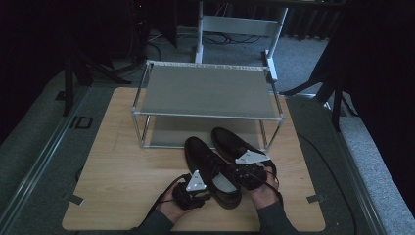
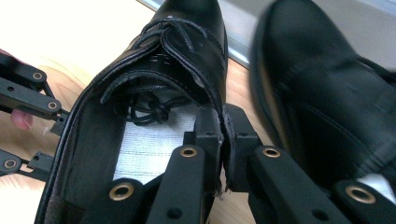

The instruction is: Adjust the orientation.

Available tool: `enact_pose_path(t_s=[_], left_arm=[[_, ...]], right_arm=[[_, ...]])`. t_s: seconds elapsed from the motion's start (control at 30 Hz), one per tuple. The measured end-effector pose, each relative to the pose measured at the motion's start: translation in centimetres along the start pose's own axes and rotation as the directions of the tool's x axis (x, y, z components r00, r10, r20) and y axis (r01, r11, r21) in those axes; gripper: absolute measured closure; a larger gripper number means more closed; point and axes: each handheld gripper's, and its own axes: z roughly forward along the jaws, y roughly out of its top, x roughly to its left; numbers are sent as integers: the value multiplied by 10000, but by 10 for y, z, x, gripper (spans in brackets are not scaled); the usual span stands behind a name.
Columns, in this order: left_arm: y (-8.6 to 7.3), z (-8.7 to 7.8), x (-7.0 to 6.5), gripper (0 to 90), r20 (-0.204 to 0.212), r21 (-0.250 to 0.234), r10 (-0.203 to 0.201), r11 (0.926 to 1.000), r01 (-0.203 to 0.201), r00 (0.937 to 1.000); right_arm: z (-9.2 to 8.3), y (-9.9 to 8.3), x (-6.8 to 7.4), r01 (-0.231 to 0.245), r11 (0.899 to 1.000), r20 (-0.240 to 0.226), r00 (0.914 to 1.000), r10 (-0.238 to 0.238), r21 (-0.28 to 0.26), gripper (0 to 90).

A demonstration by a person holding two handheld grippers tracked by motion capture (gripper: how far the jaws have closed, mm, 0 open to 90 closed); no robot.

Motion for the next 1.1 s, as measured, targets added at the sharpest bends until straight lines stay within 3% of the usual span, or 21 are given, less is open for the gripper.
enact_pose_path(t_s=[0.4, 1.1], left_arm=[[13, 17, -10, 706, 536, -111, 114, 9999, -108, 9985], [26, 34, -18, 713, 842, -188, 42, 9998, -26, 9964]], right_arm=[[-16, -13, -16, 57, 10000, 290, 9996, -59, 61, 860], [-19, -16, -35, -41, 9999, 254, 9997, 37, 149, 861]])
